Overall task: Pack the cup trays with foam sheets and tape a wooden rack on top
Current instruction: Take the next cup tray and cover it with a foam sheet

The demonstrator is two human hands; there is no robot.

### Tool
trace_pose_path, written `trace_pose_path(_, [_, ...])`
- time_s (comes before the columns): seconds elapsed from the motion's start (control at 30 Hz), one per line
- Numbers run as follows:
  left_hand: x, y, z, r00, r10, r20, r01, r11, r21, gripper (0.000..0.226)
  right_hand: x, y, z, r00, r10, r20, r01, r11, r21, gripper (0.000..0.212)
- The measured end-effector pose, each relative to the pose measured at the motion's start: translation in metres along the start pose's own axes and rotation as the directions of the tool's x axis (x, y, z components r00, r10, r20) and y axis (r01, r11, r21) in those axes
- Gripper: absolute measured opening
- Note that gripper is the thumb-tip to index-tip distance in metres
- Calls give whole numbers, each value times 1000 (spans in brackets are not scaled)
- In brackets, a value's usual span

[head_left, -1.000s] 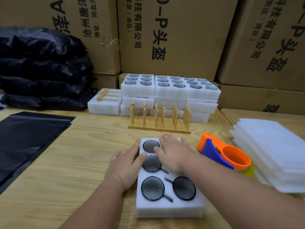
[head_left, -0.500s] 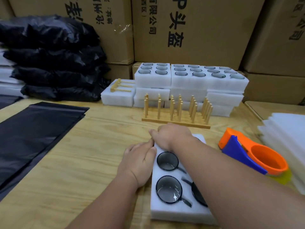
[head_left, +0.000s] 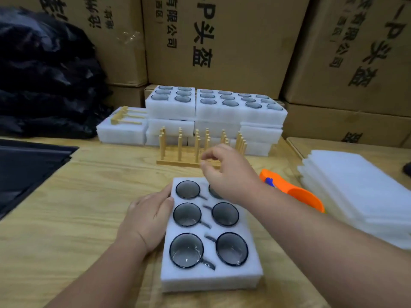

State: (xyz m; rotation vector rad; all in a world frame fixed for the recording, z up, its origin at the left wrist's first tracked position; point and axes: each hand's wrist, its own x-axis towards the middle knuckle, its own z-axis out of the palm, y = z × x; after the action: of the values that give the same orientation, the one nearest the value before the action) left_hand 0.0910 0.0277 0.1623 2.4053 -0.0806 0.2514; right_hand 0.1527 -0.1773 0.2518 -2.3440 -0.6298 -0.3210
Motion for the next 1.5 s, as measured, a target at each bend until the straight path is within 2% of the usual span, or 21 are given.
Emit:
trace_pose_path(0.07, [-1,0,0,1000,-17,-4,16,1000,-17,74,-13,14,-41,995,-9,-102,3,998,-62,11])
trace_pose_path(0.13, [-1,-1,-1,1000,-13,11,13,1000,1,73,-20,33,-85,979,7,-202,-43,984,-174,11])
trace_pose_path(0.17, [-1,0,-1,1000,-5,18,5,1000,3,72,-21,45,-108,966,31,-256,-94,967,-237,16])
trace_pose_path(0.23, [-2,2,-2,1000,4,21,-4,1000,-16,66,-24,74,-151,919,169,-357,-295,896,-333,32])
trace_pose_path(0.3, [-3,3,-2,1000,-2,20,3,999,-36,62,-34,105,-188,808,402,-431,-564,741,-365,54])
trace_pose_path(0.37, [-4,5,-3,1000,-3,12,4,998,-56,59,-54,135,-219,624,619,-478,-782,490,-386,78])
trace_pose_path(0.43, [-5,6,-4,1000,10,0,-10,997,-75,58,-78,158,-236,418,785,-458,-897,276,-346,100])
trace_pose_path(0.47, [-5,7,-4,1000,14,1,-14,997,-79,58,-89,167,-239,346,849,-399,-925,238,-296,105])
trace_pose_path(0.5, [-5,8,-4,1000,14,3,-14,996,-83,58,-97,175,-241,315,892,-324,-941,248,-231,106])
trace_pose_path(0.53, [-5,7,-4,1000,10,2,-10,996,-92,59,-103,182,-242,310,909,-279,-947,271,-170,104])
trace_pose_path(0.6, [-5,7,-4,1000,5,0,-5,994,-107,60,-107,188,-242,336,894,-296,-941,306,-143,99])
trace_pose_path(0.73, [-5,8,-3,1000,7,-20,-9,992,-125,64,-98,174,-242,422,823,-381,-890,295,-348,81])
trace_pose_path(0.87, [-7,9,-3,1000,0,-22,-3,990,-138,61,-91,161,-246,441,792,-423,-869,260,-420,70])
trace_pose_path(0.97, [-6,7,-3,1000,-7,-19,5,991,-137,57,-83,151,-256,456,793,-404,-873,310,-376,66])
trace_pose_path(1.1, [-3,5,-1,1000,-18,-9,17,994,-110,60,-60,121,-290,495,830,-255,-861,430,-273,59])
trace_pose_path(1.23, [-2,5,-1,1000,-30,-3,30,995,-97,61,-45,67,-302,579,814,-58,-803,581,133,48])
trace_pose_path(1.37, [-1,5,-1,1000,-21,-4,21,998,-60,63,-44,19,-258,731,665,157,-666,643,377,55])
trace_pose_path(1.43, [-1,3,0,999,-40,3,40,998,-57,64,-48,1,-221,761,596,256,-642,633,433,54])
trace_pose_path(1.5, [-2,1,0,998,-55,13,56,996,-70,64,-56,-9,-181,760,546,353,-650,617,444,43])
